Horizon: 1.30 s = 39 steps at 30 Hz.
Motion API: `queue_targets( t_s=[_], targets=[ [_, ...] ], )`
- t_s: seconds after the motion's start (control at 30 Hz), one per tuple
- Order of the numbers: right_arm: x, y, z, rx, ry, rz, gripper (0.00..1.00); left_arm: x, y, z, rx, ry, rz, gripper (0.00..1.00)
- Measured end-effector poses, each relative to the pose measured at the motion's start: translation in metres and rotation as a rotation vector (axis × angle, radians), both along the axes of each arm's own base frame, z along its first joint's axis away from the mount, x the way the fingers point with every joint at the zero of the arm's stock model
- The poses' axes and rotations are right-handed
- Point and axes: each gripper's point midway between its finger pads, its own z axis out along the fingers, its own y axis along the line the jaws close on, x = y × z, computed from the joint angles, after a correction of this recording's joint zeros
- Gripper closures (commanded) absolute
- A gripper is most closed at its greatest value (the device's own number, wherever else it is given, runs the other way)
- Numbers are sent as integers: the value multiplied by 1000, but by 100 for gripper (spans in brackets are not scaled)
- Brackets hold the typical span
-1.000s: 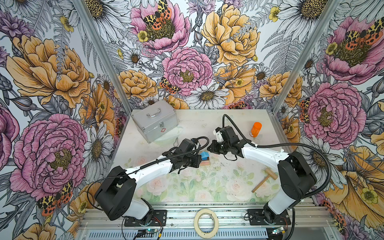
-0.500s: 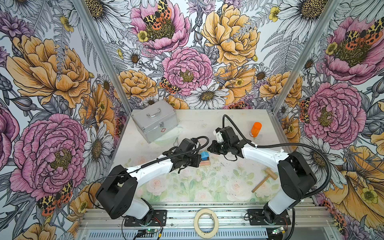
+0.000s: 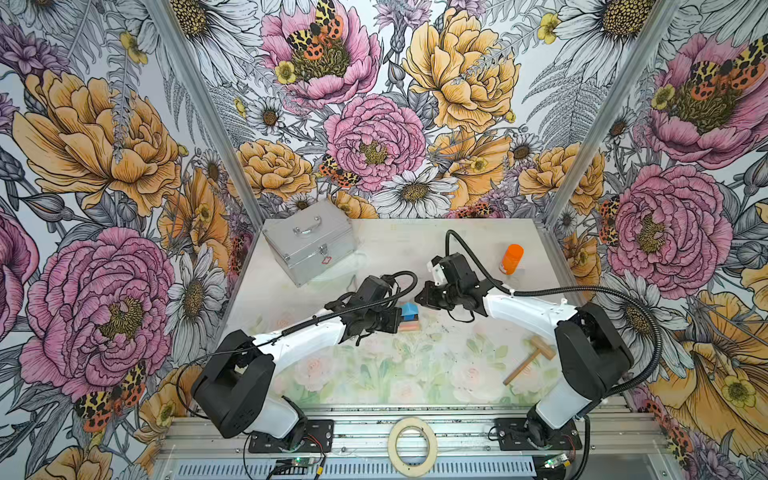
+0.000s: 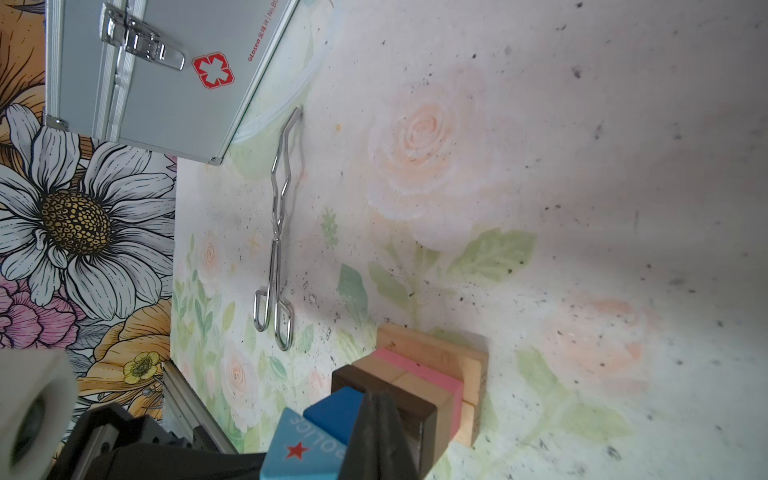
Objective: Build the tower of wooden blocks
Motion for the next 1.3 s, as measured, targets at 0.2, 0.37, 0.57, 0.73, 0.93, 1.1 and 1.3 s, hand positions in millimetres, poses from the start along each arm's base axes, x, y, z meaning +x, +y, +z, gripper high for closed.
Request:
queue_targets(
  t_s=[0.2, 0.37, 0.57, 0.73, 0.93, 1.1, 1.3],
  targets=[
    [1, 0, 1, 2, -4, 0, 100, 0, 0, 1, -1, 0, 1, 100],
    [2, -1, 2, -1, -9, -5, 100, -1, 1, 12, -18, -22, 0, 100],
    [3, -4, 4, -3, -19, -16, 100, -7, 5, 30, -40, -53, -1, 100],
    [6, -14, 14, 5, -41, -41, 100, -14, 15, 42, -32, -79, 15, 100],
    [14, -32, 31, 4, -80, -88, 100, -18, 35, 72, -39, -172, 49, 98],
    [16, -56, 55, -11, -141, -142, 100, -4, 63, 100, -53, -270, 144, 96],
    [15, -88, 84, -37, -216, -202, 100, 23, 106, 122, -50, -362, 303, 84]
  ],
)
